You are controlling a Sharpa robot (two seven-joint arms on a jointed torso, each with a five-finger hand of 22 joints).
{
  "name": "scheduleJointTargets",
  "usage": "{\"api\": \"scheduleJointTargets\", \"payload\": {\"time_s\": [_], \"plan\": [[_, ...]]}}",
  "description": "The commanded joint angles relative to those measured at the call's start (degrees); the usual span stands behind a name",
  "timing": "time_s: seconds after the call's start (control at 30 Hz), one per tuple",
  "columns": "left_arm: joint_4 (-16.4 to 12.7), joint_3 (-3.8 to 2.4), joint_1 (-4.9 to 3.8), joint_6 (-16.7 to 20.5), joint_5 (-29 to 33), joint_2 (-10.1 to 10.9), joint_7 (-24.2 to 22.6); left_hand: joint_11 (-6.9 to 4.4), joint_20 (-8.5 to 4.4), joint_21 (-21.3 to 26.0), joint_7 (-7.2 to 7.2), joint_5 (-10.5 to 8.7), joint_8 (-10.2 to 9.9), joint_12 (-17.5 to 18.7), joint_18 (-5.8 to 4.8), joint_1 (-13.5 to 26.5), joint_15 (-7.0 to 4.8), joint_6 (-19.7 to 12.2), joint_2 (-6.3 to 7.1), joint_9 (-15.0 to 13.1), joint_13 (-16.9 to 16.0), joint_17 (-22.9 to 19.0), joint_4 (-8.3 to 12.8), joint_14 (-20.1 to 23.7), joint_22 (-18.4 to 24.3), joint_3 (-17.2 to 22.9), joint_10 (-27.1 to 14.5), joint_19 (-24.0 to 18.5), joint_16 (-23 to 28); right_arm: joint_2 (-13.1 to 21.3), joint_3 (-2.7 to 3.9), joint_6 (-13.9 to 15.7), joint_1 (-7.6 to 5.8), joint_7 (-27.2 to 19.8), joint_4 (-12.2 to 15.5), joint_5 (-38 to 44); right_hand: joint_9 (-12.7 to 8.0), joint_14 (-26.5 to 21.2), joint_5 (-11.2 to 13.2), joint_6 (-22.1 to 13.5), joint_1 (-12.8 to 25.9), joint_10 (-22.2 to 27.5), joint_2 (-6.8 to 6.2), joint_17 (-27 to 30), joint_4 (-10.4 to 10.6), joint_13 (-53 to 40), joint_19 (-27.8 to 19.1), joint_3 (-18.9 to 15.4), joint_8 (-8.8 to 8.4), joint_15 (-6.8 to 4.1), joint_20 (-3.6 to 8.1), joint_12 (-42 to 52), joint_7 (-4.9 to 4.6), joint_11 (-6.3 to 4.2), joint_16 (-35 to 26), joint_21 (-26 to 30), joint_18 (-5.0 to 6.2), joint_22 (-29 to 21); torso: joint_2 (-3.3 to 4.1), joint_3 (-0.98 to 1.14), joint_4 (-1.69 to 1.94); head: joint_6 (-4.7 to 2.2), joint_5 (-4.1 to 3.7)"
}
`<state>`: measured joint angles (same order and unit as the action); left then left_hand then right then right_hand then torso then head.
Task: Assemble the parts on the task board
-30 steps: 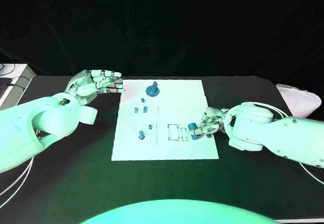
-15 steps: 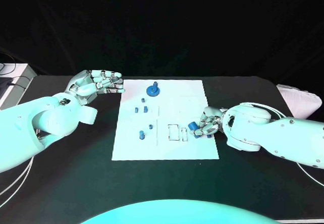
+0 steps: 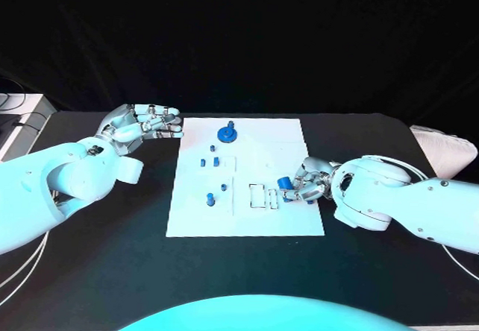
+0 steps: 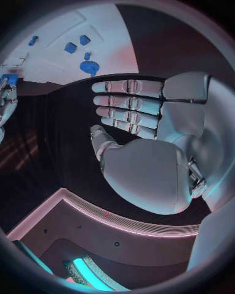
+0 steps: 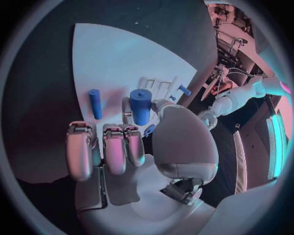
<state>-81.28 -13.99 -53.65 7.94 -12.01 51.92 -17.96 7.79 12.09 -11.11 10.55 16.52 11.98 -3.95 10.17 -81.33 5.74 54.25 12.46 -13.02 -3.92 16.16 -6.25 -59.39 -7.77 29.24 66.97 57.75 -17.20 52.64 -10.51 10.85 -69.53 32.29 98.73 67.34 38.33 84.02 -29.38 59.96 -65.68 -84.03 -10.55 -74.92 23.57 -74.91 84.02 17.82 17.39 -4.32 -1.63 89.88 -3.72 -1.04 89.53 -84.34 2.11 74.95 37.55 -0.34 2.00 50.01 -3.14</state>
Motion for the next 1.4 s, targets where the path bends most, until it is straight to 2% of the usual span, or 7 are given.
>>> {"api": "scheduleJointTargets", "payload": {"time_s": [0.03, 0.27, 0.47, 0.57, 0.7, 0.9, 1.4], "plan": [[-0.1, -0.02, 0.1, -1.0, 0.4, 0.0, -0.4, -0.17, 0.04, -0.2, -0.17, 0.18, 0.4, -0.1, 0.25, 0.2, -0.02, 0.0, -0.19, 0.1, 0.0, 0.0, 0.2, 0.0, 0.0, -0.1, 0.4, 0.5, -0.2, -0.2, 0.04, 1.5, -0.39, -0.2, 1.1, -3.0, 2.3, 5.8, 0.8, 1.1, 0.7, -6.0, -0.09, -14.5, -7.6, -15.1, 5.0, 8.8, 0.43, -0.54, 0.47, 0.1, 0.76, -0.27, 0.3, 0.0, -1.08, 13.7, 0.1, -0.03, 0.04, -0.03, -0.14], [-0.2, -0.02, 0.14, -1.1, 0.6, 0.1, -0.4, -0.12, 0.04, -0.2, -0.1, 0.16, 0.3, 0.0, 0.23, 0.2, 0.01, 0.0, -0.19, 0.1, 0.0, 0.1, 0.2, 0.0, 0.0, -0.1, 0.3, 0.5, -0.2, -1.7, 0.07, 1.0, -0.78, -0.2, 1.6, -4.9, 2.6, 5.9, 1.6, 1.0, 1.6, -5.9, -0.66, -14.5, -7.5, -15.0, 5.0, 9.1, 0.53, -0.52, 0.45, 0.0, 0.71, -0.22, 0.3, -0.1, -1.1, 13.7, 0.12, -0.08, 0.05, -0.01, 0.24], [-0.4, -0.02, 0.14, -1.1, 0.8, 0.2, -0.3, -0.12, 0.04, -0.2, -0.1, 0.16, 0.3, 0.0, 0.23, 0.2, 0.01, 0.0, -0.19, 0.1, 0.0, 0.1, 0.2, 0.0, 0.0, -0.1, 0.3, 0.5, -0.2, -3.6, 0.02, -0.9, -0.83, 0.0, 0.3, -5.6, 2.7, 5.8, 2.2, 1.0, 2.5, -5.9, -1.25, -14.4, -7.4, -14.9, 4.9, 9.0, 0.57, -0.47, 0.42, -0.1, 0.64, -0.16, 0.2, 0.0, -1.08, 13.7, 0.14, -0.17, 0.16, -0.01, 0.37], [-0.4, -0.02, 0.14, -1.2, 0.8, 0.2, -0.3, -0.12, 0.04, -0.2, -0.1, 0.16, 0.3, 0.0, 0.23, 0.2, 0.01, 0.0, -0.19, 0.1, 0.0, 0.1, 0.2, 0.0, 0.0, -0.1, 0.3, 0.5, -0.2, -4.7, -0.05, -1.6, -0.73, 0.1, -0.7, -5.9, 2.8, 5.8, 2.2, 0.9, 3.1, -5.8, -1.52, -14.3, -7.3, -14.8, 4.9, 8.9, 0.57, -0.43, 0.39, -0.3, 0.58, -0.11, 0.2, 0.2, -1.04, 13.6, 0.16, -0.12, 0.18, -0.01, 0.59], [-0.5, -0.02, 0.14, -1.2, 0.8, 0.3, -0.2, -0.1, 0.04, -0.2, -0.09, 0.16, 0.3, 0.0, 0.21, 0.2, 0.03, 0.0, -0.19, 0.1, 0.0, 0.2, 0.1, 0.1, 0.0, -0.1, 0.3, 0.4, -0.1, -5.8, -0.11, -2.1, -0.46, 0.2, -1.6, -6.1, 3.0, 5.8, 1.0, 0.9, 3.9, -5.7, -1.84, -14.1, -7.3, -14.7, 4.8, 8.5, 0.61, -0.38, 0.35, -0.5, 0.53, -0.05, 0.1, 0.4, -1.0, 13.6, 0.22, -0.06, 0.16, -0.01, 0.87], [-0.6, -0.02, 0.14, -1.0, 0.8, 0.4, 0.1, -0.05, 0.05, -0.1, -0.01, 0.15, 0.3, 0.1, 0.2, 0.3, 0.06, -0.1, -0.14, 0.1, 0.0, 0.2, 0.1, 0.1, 0.0, -0.2, 0.2, 0.4, -0.1, -7.0, -0.14, -2.3, -0.27, 0.2, -2.3, -5.5, 3.2, 5.8, 1.6, 0.8, 5.0, -5.6, -2.21, -14.2, -7.3, -14.6, 4.8, 7.9, 0.64, -0.33, 0.3, -0.6, 0.48, 0.01, 0.2, 0.4, -1.0, 13.6, 0.15, 0.0, 0.07, -0.01, 1.81], [-0.6, -0.02, 0.14, -1.5, 0.8, 0.4, 0.6, 0.07, 0.08, 0.0, 0.19, 0.16, 0.2, 0.1, 0.17, 0.5, 0.13, -0.2, -0.15, 0.2, 0.0, 0.3, 0.0, 0.3, 0.1, -0.2, 0.1, 0.4, 0.0, -7.9, -0.19, -2.7, -0.2, 0.3, -3.6, -4.9, 3.3, 5.8, 2.9, 0.8, 6.0, -5.6, -2.76, -14.1, -7.3, -14.5, 4.8, 6.9, 0.64, -0.29, 0.25, -0.8, 0.45, 0.04, 0.1, 0.3, -1.03, 13.6, 0.16, 0.05, -0.03, -0.01, 2.28]]}}
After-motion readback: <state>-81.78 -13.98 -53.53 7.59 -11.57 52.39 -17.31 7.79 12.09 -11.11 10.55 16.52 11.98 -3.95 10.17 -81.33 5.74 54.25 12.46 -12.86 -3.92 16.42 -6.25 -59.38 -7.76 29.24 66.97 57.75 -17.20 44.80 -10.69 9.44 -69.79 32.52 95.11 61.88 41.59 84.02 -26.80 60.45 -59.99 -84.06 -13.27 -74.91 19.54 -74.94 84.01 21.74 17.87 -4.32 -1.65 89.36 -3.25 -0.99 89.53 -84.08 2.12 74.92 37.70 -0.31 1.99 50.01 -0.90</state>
